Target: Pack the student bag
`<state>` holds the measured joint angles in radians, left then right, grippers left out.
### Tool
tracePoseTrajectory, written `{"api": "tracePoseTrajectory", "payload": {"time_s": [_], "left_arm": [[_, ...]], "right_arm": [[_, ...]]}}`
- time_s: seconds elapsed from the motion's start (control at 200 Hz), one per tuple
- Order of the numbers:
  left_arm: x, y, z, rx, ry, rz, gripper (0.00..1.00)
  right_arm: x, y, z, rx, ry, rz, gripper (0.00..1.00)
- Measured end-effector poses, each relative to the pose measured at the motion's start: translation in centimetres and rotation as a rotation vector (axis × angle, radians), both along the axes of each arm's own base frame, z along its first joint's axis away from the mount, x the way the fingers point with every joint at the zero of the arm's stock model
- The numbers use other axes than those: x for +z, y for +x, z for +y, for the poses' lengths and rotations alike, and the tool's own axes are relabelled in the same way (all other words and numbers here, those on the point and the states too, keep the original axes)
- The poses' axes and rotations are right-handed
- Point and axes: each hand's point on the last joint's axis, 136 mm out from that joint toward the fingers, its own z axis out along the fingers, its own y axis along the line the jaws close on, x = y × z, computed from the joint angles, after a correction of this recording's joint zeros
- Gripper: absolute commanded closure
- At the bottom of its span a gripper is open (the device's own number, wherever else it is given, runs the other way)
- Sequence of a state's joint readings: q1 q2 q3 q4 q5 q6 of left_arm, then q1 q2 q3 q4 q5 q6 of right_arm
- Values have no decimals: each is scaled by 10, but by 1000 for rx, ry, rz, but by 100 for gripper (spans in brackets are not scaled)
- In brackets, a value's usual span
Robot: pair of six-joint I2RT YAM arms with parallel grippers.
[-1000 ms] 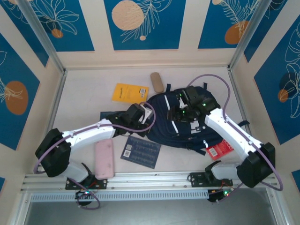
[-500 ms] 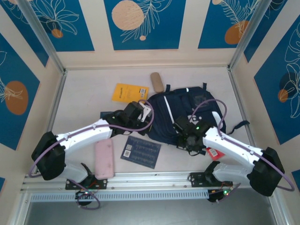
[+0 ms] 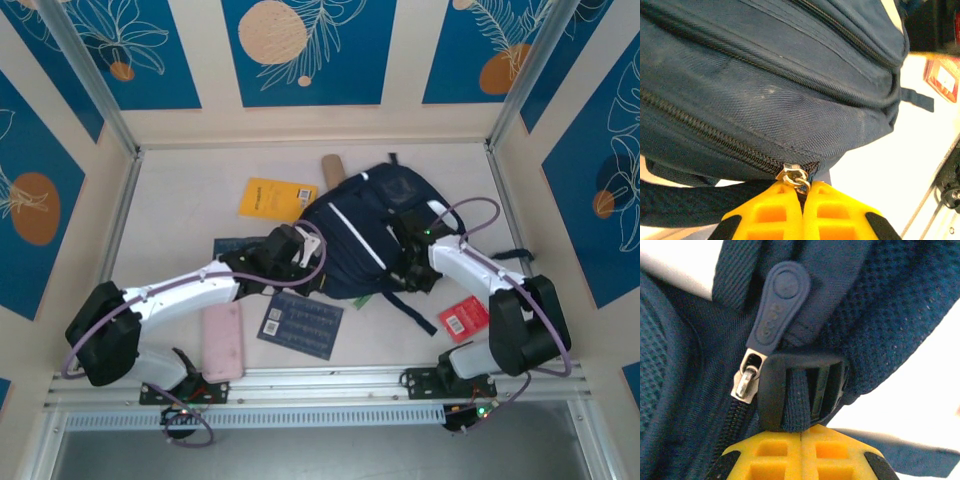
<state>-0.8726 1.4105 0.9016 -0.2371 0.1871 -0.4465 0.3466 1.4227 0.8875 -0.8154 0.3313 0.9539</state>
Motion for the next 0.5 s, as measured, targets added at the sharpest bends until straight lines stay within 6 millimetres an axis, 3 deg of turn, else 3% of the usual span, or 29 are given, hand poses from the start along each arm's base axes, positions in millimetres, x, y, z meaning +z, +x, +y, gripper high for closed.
{"api": "tracePoseTrajectory", "payload": {"time_s": [0.105,0.21,0.31,0.415,0.5], "left_arm": [[0,-5,-10,-18,-20,13,100],[-3,-4,-19,-26,-21,29,100],[-4,0,-26,-27,-25,37,100],[-2,2,-35,-32,-37,48,100],[-2,2,-40,-40,-42,54,100]], "right_arm": [[20,31,0,-11,29,-85,80],[41,43,6,-20,85,-165,61],[65,31,19,-43,214,-233,46],[84,5,33,-80,386,-287,30],[86,-15,45,-124,512,-282,27]]}}
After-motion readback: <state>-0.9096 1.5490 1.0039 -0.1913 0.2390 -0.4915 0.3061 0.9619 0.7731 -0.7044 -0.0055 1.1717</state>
